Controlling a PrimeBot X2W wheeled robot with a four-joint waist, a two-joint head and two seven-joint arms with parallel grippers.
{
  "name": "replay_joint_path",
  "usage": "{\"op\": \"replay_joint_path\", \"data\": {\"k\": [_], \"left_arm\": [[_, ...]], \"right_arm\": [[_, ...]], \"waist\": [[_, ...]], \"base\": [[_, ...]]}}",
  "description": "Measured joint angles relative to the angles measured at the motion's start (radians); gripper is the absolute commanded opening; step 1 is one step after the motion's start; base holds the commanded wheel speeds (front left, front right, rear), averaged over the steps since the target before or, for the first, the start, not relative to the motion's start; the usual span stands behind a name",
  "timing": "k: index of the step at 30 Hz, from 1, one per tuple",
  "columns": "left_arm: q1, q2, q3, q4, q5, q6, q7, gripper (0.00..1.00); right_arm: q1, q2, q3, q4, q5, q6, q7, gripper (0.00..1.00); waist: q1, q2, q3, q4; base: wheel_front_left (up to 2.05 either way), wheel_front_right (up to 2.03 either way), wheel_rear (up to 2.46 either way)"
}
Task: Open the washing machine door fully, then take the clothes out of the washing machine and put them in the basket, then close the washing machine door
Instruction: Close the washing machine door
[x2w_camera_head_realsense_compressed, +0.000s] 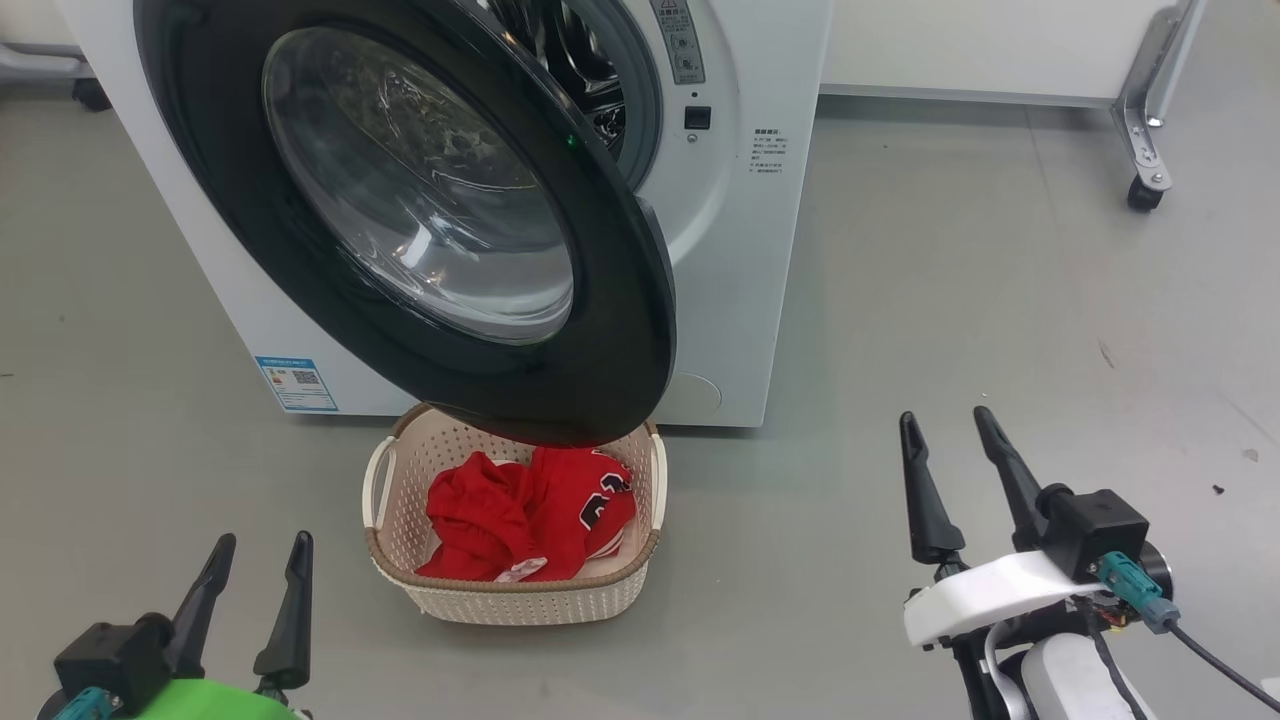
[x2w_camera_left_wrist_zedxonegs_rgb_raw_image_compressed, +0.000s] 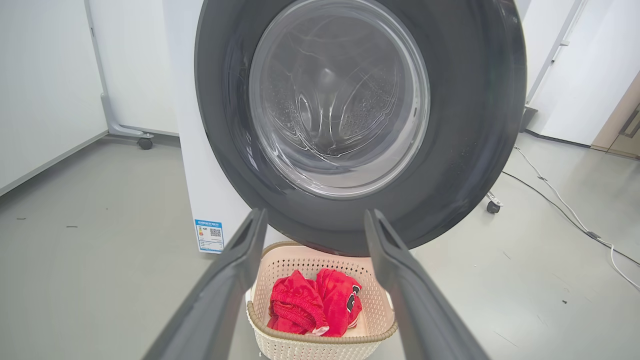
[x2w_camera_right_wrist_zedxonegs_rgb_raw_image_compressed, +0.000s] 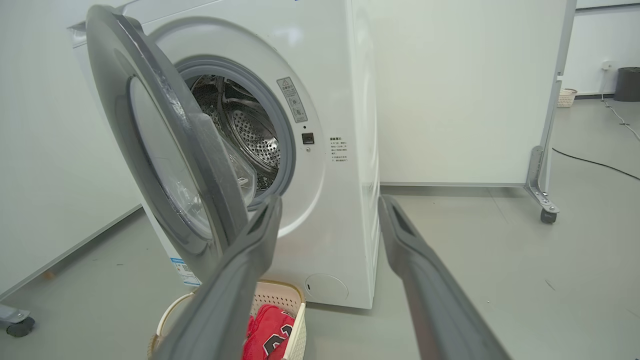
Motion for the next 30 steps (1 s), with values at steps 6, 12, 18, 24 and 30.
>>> {"op": "replay_joint_path", "data": {"k": [6,12,18,24,30], "left_arm": [[0.001,-0.003,0.006,0.000,0.001,0.000,-0.001,1.00],[0.002,-0.006,0.017,0.000,0.009,0.000,-0.001,1.00],[0.002,-0.014,0.022,0.000,0.011,0.000,-0.001,1.00],[0.002,-0.024,0.023,-0.001,0.019,-0.001,-0.001,1.00],[0.002,-0.028,0.022,-0.004,0.025,-0.003,-0.001,1.00]], "right_arm": [[0.008,0.001,-0.050,0.003,-0.026,-0.048,0.000,1.00],[0.011,0.001,-0.044,0.003,-0.026,-0.060,0.000,1.00],[0.011,0.002,-0.022,0.002,-0.026,-0.058,0.000,1.00],[0.011,0.002,-0.020,-0.007,-0.026,-0.058,0.000,1.00],[0.011,0.002,-0.021,-0.019,-0.026,-0.058,0.000,0.00]], "waist": [[0.0000,0.0000,0.002,0.000],[0.0000,0.0000,0.002,0.001],[0.0000,0.0000,0.004,0.003],[0.0000,0.0000,0.008,0.006],[0.0000,0.0000,0.019,0.014]], "base": [[0.00,0.00,0.00],[0.00,0.00,0.00],[0.00,0.00,0.00],[0.00,0.00,0.00],[0.00,0.00,0.00]]}}
